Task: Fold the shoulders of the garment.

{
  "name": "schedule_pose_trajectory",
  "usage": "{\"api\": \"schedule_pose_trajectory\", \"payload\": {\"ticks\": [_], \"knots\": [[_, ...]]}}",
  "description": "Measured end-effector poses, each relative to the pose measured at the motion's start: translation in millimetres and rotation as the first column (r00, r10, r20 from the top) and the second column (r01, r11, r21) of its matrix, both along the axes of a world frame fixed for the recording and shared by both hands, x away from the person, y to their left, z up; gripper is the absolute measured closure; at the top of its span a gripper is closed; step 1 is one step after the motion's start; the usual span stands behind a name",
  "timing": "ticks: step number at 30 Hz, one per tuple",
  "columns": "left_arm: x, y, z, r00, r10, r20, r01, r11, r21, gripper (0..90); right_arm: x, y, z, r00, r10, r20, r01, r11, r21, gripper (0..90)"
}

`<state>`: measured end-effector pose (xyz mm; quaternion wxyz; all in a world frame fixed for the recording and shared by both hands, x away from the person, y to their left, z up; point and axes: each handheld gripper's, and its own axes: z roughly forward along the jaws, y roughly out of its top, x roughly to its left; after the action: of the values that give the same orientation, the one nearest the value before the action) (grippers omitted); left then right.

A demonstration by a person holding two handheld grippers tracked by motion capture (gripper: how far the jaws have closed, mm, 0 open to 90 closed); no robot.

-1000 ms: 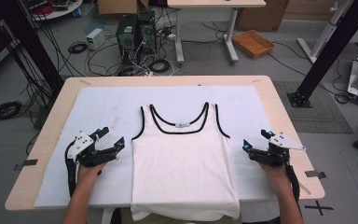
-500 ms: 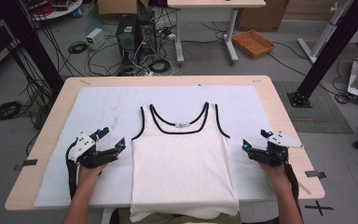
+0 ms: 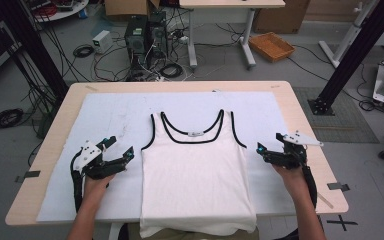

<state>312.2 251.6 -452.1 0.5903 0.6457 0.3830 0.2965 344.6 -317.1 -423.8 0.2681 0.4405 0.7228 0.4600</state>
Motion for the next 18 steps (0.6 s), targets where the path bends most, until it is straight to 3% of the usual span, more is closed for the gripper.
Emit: {"api": "schedule_pose_trajectory", "payload": {"ticks": [1, 5, 7, 8, 12, 14, 18], "knots": [[0.0, 0.0, 0.0, 1.0000, 0.000, 0.000, 0.000, 1.0000, 0.000, 19.2, 0.0, 0.0, 0.0, 1.0000, 0.000, 0.000, 0.000, 1.000, 0.000, 15.8], [1.1, 0.0, 0.2, 0.9998, 0.000, -0.019, 0.000, 0.9999, -0.015, 19.2, 27.2, 30.3, 34.5, 0.9979, 0.044, -0.048, -0.043, 0.999, 0.011, 15.8], [1.1, 0.0, 0.2, 0.9998, 0.000, -0.020, -0.001, 0.9999, -0.015, 19.2, 34.3, 36.1, 39.6, 0.9972, 0.053, -0.054, -0.053, 0.999, 0.008, 15.9], [0.9, 0.3, 0.3, 0.9996, 0.000, -0.027, 0.000, 0.9998, -0.022, 19.2, 48.0, 47.1, 45.1, 0.9962, 0.046, -0.073, -0.047, 0.999, -0.006, 16.2], [1.0, 0.2, 0.2, 0.9995, 0.005, -0.032, -0.006, 0.9997, -0.023, 19.2, 66.3, 56.7, 42.5, 0.9931, 0.029, -0.114, -0.028, 1.000, 0.008, 16.2], [1.8, 0.8, 0.3, 0.9991, 0.014, -0.040, -0.015, 0.9995, -0.027, 19.2, 83.9, 64.0, 32.6, 0.9866, -0.010, -0.163, 0.009, 1.000, -0.005, 16.2], [1.6, 1.1, 0.3, 0.9988, 0.020, -0.044, -0.021, 0.9994, -0.029, 19.2, 98.2, 69.6, 21.2, 0.9784, -0.031, -0.205, 0.027, 0.999, -0.019, 16.2]]}}
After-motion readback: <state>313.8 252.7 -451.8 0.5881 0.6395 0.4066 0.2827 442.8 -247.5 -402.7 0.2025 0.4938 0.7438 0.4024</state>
